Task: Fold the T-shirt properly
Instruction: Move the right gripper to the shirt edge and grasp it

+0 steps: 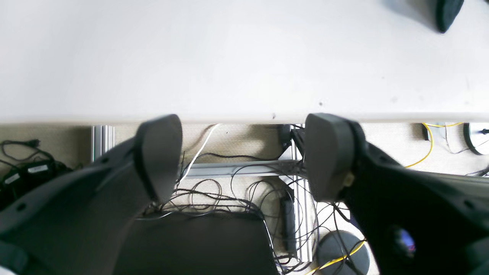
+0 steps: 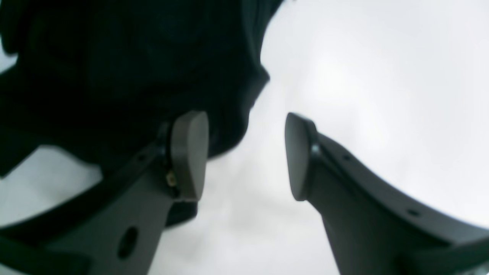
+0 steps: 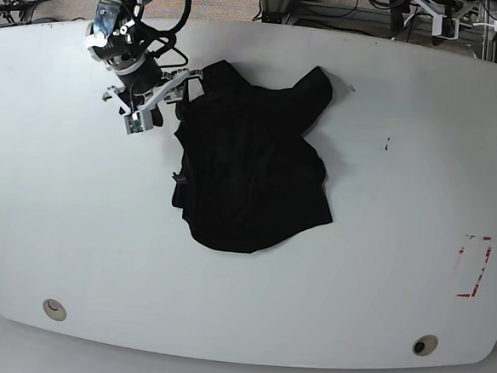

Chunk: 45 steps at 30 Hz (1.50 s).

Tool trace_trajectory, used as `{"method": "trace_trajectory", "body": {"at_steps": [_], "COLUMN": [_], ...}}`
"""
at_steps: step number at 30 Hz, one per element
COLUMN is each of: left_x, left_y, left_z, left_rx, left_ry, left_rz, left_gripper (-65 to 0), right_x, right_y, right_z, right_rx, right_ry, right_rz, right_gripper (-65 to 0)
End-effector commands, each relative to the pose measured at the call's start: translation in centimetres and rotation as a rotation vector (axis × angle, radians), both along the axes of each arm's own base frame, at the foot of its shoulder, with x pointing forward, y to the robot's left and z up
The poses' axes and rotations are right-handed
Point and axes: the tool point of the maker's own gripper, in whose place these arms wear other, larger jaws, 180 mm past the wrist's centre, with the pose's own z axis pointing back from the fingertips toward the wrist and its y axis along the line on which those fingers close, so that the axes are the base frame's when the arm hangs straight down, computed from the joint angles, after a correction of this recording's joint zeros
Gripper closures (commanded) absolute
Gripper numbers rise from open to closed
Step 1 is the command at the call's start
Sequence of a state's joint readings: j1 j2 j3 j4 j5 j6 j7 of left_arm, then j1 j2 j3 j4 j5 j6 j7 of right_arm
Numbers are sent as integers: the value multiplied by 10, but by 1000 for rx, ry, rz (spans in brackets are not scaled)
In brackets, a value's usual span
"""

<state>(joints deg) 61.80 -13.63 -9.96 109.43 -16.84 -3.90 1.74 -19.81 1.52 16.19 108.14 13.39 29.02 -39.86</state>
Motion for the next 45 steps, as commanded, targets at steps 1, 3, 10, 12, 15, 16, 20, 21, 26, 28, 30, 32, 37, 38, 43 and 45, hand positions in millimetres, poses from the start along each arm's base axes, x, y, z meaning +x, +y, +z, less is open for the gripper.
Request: {"method": "trace_trajectory", "body": {"at_steps": [1, 3, 10, 12, 15, 16, 20, 21, 26, 28, 30, 32, 37, 38, 43, 45], "left_x": [9, 15, 32, 35, 45, 48, 56, 57, 72, 77, 80, 86, 102, 104, 121, 127], "left_y": [-2, -2, -3, -3, -8, -10, -10, -10, -10, -10, -10, -11, -28, -29, -47, -55], "left_z": [9, 10, 14, 15, 17, 17, 20, 20, 25, 27, 29, 31, 28, 26, 17, 17], "left_rx": [-8, -7, -6, -9, -18, -22, -23, -21, -20, -20, -20, -21, -51, -52, -75, -87], "left_ry": [-45, -60, -106, -113, -140, -148, -169, -170, -210, -224, -231, -246, -241, -228, -165, -159], "left_rz": [-5, -6, -9, -7, -18, -21, -22, -23, -24, -25, -25, -26, -61, -64, -101, -119], "left_gripper": [-454, -454, -456, -456, -456, -454, -454, -454, -454, -454, -453, -453, -453, -453, -453, -453], "right_x": [5, 9, 11, 11, 7, 7, 5, 4, 8, 7, 8, 9, 16, 19, 33, 44], "right_y": [-3, -3, 2, 7, 27, 28, 30, 30, 31, 31, 32, 32, 30, 29, 21, 17], "right_z": [-8, -15, -31, -30, -29, -27, -31, -34, -51, -53, -52, -52, -31, -25, 26, 51], "right_rx": [3, 14, 41, 49, 72, 71, 76, 80, 102, 105, 106, 105, 84, 78, -2, -40], "right_ry": [22, 45, 88, 84, 78, 73, 85, 97, 139, 145, 143, 140, 77, 58, -94, -169], "right_rz": [15, 12, 11, 26, 81, 89, 89, 88, 85, 85, 89, 89, 92, 93, 115, 136], "right_gripper": [-312, -312, -312, -312, -312, -312, -312, -312, -306, -293, -222, -105, 0, 0, 0, 0]}}
